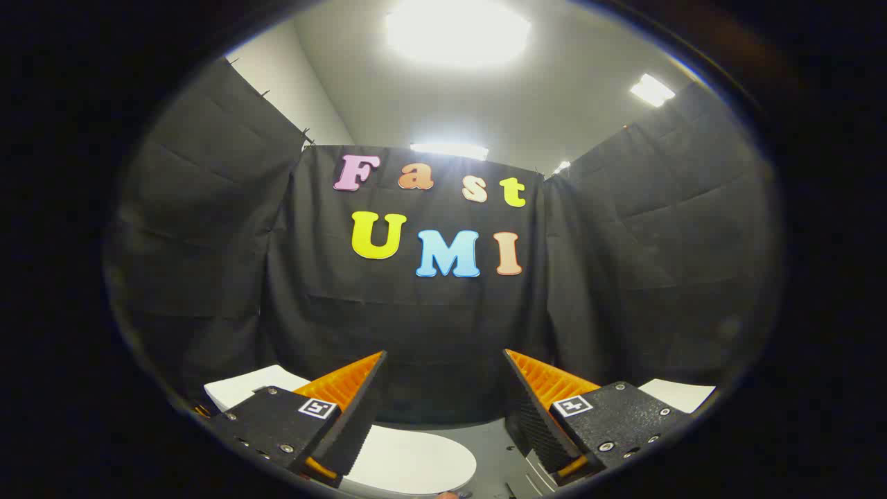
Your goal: Open the toilet lid.
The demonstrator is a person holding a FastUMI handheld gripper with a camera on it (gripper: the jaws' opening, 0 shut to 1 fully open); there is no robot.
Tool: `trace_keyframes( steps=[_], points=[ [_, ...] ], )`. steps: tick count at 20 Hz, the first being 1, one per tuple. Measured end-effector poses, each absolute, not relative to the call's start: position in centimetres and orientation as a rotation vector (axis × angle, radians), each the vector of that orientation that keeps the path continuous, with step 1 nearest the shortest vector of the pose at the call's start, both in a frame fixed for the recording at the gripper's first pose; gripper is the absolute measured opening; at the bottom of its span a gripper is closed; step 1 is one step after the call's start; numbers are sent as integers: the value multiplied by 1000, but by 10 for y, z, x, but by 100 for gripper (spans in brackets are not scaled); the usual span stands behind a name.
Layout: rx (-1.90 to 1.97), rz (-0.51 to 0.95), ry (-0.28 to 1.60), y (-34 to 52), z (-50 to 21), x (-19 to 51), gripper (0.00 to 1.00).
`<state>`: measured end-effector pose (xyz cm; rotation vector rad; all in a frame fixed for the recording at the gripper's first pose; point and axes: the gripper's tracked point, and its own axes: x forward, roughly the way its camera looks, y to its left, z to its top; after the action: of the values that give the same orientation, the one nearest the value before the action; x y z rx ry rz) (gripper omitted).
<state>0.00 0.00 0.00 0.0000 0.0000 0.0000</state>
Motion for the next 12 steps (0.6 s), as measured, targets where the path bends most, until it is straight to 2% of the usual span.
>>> trace_keyframes(
  steps=[12],
  points=[
    [-12, 1, 12, -3, -1, 1, 97]
  ],
)
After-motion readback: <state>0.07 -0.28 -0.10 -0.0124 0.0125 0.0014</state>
